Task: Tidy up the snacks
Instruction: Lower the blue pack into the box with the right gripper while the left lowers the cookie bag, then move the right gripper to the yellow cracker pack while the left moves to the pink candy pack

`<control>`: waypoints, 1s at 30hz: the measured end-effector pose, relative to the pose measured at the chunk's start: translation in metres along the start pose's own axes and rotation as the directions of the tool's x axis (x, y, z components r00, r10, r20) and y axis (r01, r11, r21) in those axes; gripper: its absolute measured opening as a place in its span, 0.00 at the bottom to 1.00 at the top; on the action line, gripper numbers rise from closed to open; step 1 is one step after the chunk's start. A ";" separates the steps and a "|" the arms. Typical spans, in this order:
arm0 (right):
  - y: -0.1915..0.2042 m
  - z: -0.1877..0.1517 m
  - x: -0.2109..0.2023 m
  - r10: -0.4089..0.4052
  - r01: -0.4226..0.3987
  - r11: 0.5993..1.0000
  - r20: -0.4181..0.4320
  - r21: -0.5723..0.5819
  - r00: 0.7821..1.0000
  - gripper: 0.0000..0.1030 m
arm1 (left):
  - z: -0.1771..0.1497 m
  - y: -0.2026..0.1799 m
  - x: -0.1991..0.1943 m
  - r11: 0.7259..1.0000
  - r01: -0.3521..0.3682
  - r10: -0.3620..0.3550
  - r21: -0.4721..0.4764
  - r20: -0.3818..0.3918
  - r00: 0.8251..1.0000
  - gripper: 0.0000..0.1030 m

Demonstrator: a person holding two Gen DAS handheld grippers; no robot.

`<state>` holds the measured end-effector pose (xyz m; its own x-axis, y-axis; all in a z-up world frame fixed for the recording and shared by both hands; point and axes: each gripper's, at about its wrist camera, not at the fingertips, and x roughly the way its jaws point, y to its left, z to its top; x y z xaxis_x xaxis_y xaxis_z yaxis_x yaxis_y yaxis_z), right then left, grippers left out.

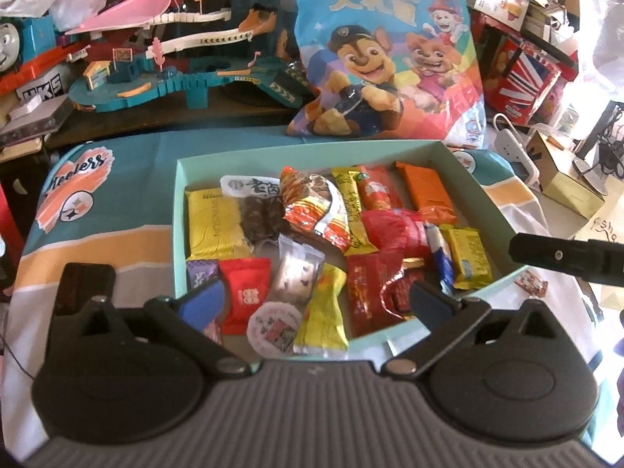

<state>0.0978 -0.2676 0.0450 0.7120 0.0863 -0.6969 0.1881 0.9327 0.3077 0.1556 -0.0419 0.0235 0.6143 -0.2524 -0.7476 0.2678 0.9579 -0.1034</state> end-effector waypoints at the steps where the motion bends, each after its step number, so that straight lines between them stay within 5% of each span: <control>1: 0.000 -0.001 -0.003 0.000 0.000 1.000 0.002 0.002 1.000 1.00 | -0.002 -0.001 -0.004 1.000 0.000 0.000 0.004 0.002 1.000 1.00; 12: -0.012 -0.032 -0.052 -0.004 0.004 1.000 0.017 0.019 1.000 1.00 | -0.047 -0.007 -0.043 0.999 0.016 -0.015 0.049 -0.017 1.000 1.00; 30: -0.097 -0.118 -0.068 -0.153 0.172 0.968 -0.118 0.181 0.981 1.00 | -0.150 -0.007 -0.037 0.988 0.096 -0.068 0.120 -0.222 0.973 1.00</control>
<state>-0.0484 -0.3224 -0.0134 0.5898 -0.0162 -0.8074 0.4276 0.8544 0.2952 0.0197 -0.0187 -0.0471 0.4149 -0.2803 -0.8656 0.4132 0.9057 -0.0952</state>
